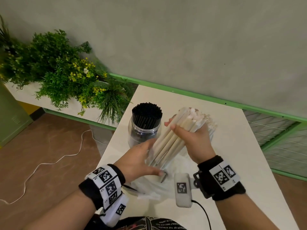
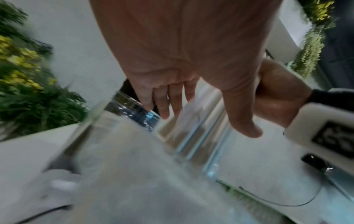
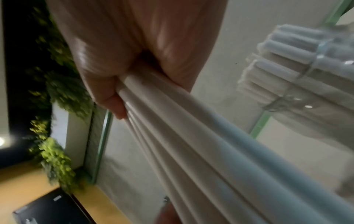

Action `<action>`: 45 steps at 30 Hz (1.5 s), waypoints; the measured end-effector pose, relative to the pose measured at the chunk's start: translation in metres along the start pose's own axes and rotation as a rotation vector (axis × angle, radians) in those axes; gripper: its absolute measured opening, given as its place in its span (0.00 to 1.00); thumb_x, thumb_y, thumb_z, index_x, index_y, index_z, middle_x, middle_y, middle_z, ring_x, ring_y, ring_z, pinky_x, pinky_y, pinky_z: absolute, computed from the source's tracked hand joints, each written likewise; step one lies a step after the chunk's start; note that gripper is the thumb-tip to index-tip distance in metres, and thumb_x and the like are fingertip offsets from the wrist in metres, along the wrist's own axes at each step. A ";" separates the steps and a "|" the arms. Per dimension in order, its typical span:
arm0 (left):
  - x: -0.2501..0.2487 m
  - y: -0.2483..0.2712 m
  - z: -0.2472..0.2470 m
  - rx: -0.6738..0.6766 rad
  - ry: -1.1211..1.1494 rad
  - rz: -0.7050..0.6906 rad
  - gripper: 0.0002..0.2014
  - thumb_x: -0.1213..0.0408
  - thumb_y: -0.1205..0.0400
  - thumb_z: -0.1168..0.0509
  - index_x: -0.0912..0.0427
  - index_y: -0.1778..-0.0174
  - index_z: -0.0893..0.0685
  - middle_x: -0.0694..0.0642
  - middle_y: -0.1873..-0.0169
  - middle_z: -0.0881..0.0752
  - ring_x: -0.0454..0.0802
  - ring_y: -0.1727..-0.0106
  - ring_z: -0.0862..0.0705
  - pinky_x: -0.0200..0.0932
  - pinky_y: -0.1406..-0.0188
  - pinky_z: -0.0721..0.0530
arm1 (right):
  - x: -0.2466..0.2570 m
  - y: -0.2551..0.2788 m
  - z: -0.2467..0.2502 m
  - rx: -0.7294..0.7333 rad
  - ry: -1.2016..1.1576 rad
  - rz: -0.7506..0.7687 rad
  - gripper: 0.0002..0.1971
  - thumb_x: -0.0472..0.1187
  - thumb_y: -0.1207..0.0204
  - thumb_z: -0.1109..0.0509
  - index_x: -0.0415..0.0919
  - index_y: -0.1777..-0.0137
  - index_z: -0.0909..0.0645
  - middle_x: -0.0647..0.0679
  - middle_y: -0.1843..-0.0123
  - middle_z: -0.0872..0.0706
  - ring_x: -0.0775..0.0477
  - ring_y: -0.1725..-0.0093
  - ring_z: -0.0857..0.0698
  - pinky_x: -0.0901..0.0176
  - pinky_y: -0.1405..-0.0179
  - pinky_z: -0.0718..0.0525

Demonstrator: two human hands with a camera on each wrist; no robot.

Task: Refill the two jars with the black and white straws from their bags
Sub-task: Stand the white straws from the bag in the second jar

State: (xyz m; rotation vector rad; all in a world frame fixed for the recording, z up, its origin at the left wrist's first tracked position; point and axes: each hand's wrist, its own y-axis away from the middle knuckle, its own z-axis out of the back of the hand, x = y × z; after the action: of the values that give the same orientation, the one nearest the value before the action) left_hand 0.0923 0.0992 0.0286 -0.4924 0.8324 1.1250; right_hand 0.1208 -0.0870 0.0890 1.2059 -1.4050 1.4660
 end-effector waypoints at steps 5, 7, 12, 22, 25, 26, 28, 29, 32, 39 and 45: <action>-0.020 -0.018 -0.004 -0.067 0.235 -0.026 0.33 0.57 0.36 0.17 0.43 0.38 0.25 0.41 0.49 0.14 0.29 0.48 0.17 0.33 0.48 0.17 | 0.023 -0.007 -0.004 0.031 -0.103 0.011 0.10 0.33 0.32 0.24 0.49 0.56 0.11 0.48 0.57 0.09 0.38 0.47 0.10 0.39 0.44 0.14; -0.022 -0.023 -0.003 -0.057 0.240 -0.041 0.28 0.59 0.34 0.19 0.49 0.40 0.21 0.47 0.50 0.12 0.34 0.50 0.15 0.39 0.49 0.14 | 0.027 -0.007 -0.004 0.023 -0.125 0.012 0.10 0.32 0.33 0.25 0.44 0.52 0.14 0.47 0.57 0.09 0.38 0.48 0.10 0.41 0.46 0.14; -0.024 -0.033 -0.008 0.053 0.322 -0.081 0.24 0.60 0.32 0.21 0.50 0.41 0.19 0.50 0.49 0.11 0.41 0.46 0.14 0.44 0.45 0.14 | 0.027 0.000 0.004 0.059 -0.162 -0.042 0.14 0.29 0.32 0.26 0.42 0.47 0.14 0.44 0.48 0.10 0.36 0.45 0.11 0.46 0.49 0.14; -0.044 -0.070 -0.023 0.086 0.172 -0.065 0.27 0.53 0.34 0.20 0.46 0.42 0.22 0.44 0.55 0.13 0.38 0.52 0.14 0.39 0.48 0.16 | 0.034 -0.017 0.057 -0.145 -0.107 -0.030 0.10 0.32 0.32 0.25 0.39 0.50 0.14 0.44 0.50 0.10 0.37 0.45 0.11 0.37 0.42 0.16; -0.038 -0.078 -0.023 0.036 0.148 0.000 0.34 0.51 0.31 0.22 0.47 0.30 0.27 0.39 0.41 0.18 0.36 0.38 0.21 0.40 0.33 0.23 | 0.051 -0.033 0.091 -0.226 -0.045 0.064 0.08 0.33 0.30 0.24 0.44 0.53 0.12 0.44 0.50 0.10 0.36 0.43 0.12 0.34 0.40 0.17; -0.035 -0.080 -0.025 0.027 0.116 0.008 0.34 0.50 0.30 0.23 0.48 0.29 0.28 0.42 0.37 0.20 0.37 0.34 0.23 0.42 0.32 0.24 | 0.055 -0.038 0.102 -0.256 -0.023 0.090 0.08 0.32 0.30 0.24 0.42 0.52 0.12 0.44 0.49 0.11 0.36 0.43 0.12 0.34 0.39 0.17; -0.035 -0.086 -0.028 0.032 0.017 0.003 0.30 0.50 0.25 0.27 0.50 0.28 0.27 0.46 0.34 0.21 0.41 0.32 0.24 0.42 0.31 0.25 | 0.060 -0.047 0.122 -0.307 -0.001 0.113 0.08 0.31 0.27 0.26 0.38 0.48 0.15 0.42 0.47 0.11 0.37 0.42 0.12 0.34 0.38 0.17; -0.036 -0.089 -0.031 0.046 -0.040 -0.002 0.28 0.51 0.24 0.28 0.51 0.28 0.26 0.47 0.33 0.21 0.42 0.32 0.24 0.42 0.30 0.26 | 0.062 -0.051 0.129 -0.323 -0.003 0.116 0.08 0.31 0.26 0.27 0.38 0.47 0.16 0.42 0.46 0.12 0.37 0.42 0.12 0.34 0.37 0.18; -0.045 -0.102 -0.042 0.081 -0.187 -0.036 0.26 0.55 0.20 0.33 0.53 0.26 0.28 0.50 0.29 0.26 0.46 0.29 0.26 0.41 0.28 0.30 | 0.062 -0.064 0.139 -0.336 -0.035 0.107 0.08 0.30 0.25 0.28 0.39 0.48 0.17 0.41 0.45 0.13 0.38 0.41 0.13 0.34 0.37 0.18; -0.049 -0.122 -0.060 0.097 -0.521 -0.086 0.28 0.56 0.21 0.37 0.49 0.24 0.33 0.52 0.21 0.38 0.55 0.23 0.36 0.52 0.25 0.32 | 0.032 -0.087 0.124 -0.341 -0.039 0.024 0.08 0.31 0.28 0.24 0.41 0.51 0.15 0.44 0.49 0.10 0.37 0.42 0.12 0.36 0.38 0.17; -0.054 -0.118 -0.064 0.069 -0.727 -0.083 0.29 0.57 0.20 0.41 0.50 0.21 0.41 0.49 0.20 0.42 0.56 0.31 0.26 0.54 0.35 0.28 | 0.009 -0.087 0.118 -0.403 0.138 0.026 0.12 0.35 0.28 0.22 0.35 0.45 0.15 0.49 0.52 0.09 0.50 0.51 0.11 0.50 0.48 0.13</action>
State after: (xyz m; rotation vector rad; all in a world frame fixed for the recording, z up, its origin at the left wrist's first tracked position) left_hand 0.1707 -0.0227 0.0253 -0.0376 0.2106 1.0847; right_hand 0.2163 -0.1959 0.1153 0.8213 -1.5330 1.1826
